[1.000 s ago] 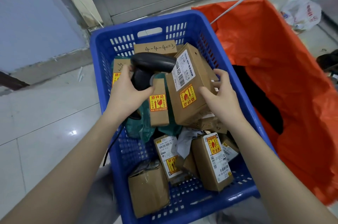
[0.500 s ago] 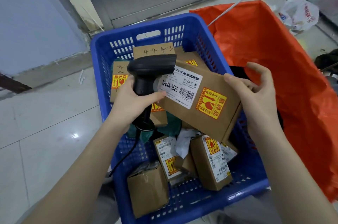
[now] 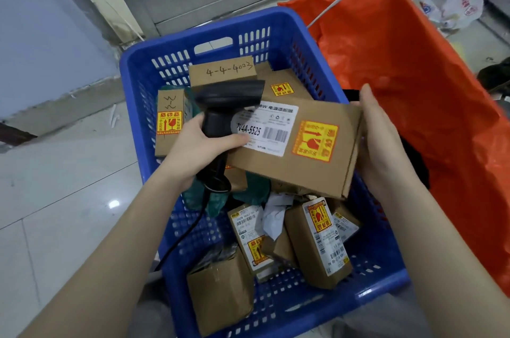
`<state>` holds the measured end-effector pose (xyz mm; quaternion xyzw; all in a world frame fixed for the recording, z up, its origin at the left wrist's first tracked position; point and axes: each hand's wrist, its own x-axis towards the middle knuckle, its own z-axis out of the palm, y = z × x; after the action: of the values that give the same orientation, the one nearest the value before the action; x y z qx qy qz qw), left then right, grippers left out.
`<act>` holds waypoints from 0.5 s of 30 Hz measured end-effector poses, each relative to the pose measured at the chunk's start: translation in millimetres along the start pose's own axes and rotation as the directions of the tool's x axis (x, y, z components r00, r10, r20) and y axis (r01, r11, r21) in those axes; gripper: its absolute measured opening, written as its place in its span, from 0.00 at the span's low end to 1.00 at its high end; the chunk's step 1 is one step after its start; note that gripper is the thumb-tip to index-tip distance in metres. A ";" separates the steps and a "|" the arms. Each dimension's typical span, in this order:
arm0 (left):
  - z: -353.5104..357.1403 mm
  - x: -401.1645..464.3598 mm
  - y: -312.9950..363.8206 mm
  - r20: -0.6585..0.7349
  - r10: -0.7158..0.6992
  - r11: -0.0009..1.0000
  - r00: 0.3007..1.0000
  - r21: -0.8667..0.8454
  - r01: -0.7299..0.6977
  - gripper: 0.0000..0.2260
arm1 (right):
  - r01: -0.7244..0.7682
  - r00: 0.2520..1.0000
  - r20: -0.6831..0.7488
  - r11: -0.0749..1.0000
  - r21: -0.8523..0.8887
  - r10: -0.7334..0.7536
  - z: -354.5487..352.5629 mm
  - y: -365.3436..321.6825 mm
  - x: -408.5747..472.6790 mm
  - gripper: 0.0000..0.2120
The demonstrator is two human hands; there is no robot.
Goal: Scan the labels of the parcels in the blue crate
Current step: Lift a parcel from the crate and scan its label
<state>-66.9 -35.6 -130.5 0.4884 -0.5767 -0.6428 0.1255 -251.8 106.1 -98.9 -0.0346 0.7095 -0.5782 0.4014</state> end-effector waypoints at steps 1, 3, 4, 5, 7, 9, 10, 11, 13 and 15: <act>0.7 0.7 -0.3 -0.007 -0.008 1.000 1.000 -0.011 0.007 0.17 | -0.011 0.999 0.046 1.000 0.012 0.011 0.0 0.4 0.9 0.23; 1.6 1.9 -0.9 -0.018 -0.022 0.999 1.000 -0.037 0.021 0.16 | -0.025 0.993 0.113 0.998 0.055 0.019 0.1 -0.7 0.5 0.21; 2.0 2.4 -1.6 -0.018 -0.025 0.999 1.000 -0.043 0.024 0.16 | -0.033 0.990 0.142 0.997 0.066 0.023 0.3 -1.3 -0.2 0.21; 2.4 2.6 -2.1 -0.018 -0.023 0.999 1.000 -0.043 0.022 0.17 | -0.040 0.985 0.173 0.997 0.063 0.028 -0.8 -0.6 0.5 0.21; 3.0 2.4 -2.2 -0.020 -0.013 0.999 1.000 -0.036 0.012 0.16 | -0.071 0.972 0.229 0.997 0.034 0.061 -2.1 0.5 0.9 0.21; 3.2 1.8 -2.6 -0.038 0.002 0.999 0.999 -0.034 -0.004 0.16 | -0.087 0.965 0.248 0.996 0.009 0.082 -2.9 1.9 0.4 0.21; 3.5 1.1 -2.4 -0.052 0.017 0.999 0.998 -0.026 -0.018 0.17 | -0.076 0.969 0.235 0.997 0.009 0.072 -2.4 2.8 0.1 0.20; 4.0 -0.3 -1.6 -0.066 0.041 0.999 0.997 -0.004 -0.041 0.17 | -0.053 0.976 0.213 0.999 0.007 0.050 -1.6 3.7 -0.2 0.20; 5.3 -2.6 1.1 -0.076 0.102 0.993 0.992 0.059 -0.098 0.19 | -0.006 0.986 0.169 1.000 0.010 0.005 2.0 4.4 -1.7 0.19; 6.1 -4.2 4.4 -0.065 0.139 0.987 0.988 0.090 -0.133 0.18 | 0.025 0.990 0.141 0.999 0.024 -0.029 4.5 5.0 -1.6 0.19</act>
<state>-71.2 -30.1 -125.5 0.4755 -0.6306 -0.5897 0.1687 -246.0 105.0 -102.2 -0.0806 0.6722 -0.5876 0.4432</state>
